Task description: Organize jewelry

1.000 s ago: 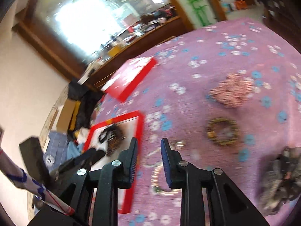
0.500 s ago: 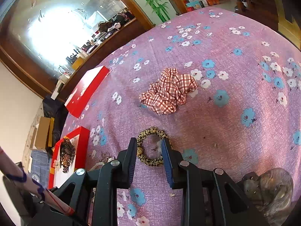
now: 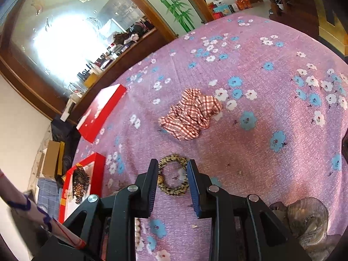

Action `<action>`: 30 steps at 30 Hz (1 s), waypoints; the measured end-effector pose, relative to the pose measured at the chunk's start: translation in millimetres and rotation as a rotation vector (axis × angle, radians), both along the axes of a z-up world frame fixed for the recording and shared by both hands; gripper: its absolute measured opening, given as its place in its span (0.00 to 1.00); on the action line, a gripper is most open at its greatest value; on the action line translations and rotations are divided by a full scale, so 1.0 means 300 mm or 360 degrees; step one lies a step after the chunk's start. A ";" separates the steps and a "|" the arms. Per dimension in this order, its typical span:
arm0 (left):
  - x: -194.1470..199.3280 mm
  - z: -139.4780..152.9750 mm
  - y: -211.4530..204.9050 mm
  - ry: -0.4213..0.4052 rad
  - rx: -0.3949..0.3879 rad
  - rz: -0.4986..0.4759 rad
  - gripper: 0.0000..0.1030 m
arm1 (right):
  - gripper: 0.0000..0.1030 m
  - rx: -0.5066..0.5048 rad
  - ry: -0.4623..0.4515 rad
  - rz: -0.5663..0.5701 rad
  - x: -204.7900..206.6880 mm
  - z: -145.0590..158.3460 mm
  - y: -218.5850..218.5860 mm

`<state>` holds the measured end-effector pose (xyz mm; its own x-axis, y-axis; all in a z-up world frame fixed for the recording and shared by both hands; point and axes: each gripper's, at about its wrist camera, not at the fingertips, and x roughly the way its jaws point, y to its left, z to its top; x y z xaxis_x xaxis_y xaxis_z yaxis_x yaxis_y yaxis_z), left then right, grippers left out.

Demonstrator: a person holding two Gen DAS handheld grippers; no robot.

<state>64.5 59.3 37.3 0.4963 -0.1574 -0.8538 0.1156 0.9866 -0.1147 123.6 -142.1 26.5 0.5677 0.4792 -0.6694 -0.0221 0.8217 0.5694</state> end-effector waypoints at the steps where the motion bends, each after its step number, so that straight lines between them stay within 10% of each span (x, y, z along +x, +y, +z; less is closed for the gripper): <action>1: 0.005 0.029 -0.003 -0.0055 -0.0051 -0.0008 0.09 | 0.28 -0.0024 0.0016 0.0004 0.006 -0.009 0.005; 11: 0.016 0.104 0.055 -0.0295 -0.0224 0.0013 0.09 | 0.27 -0.0410 0.0021 0.0099 0.037 -0.051 0.112; 15: 0.018 0.094 0.080 -0.0307 -0.0258 0.0026 0.09 | 0.07 -0.0717 -0.0048 0.0119 0.027 -0.049 0.171; 30: -0.003 0.108 0.090 -0.0370 -0.0281 0.0036 0.09 | 0.07 -0.0169 -0.0396 0.0003 -0.077 0.108 0.046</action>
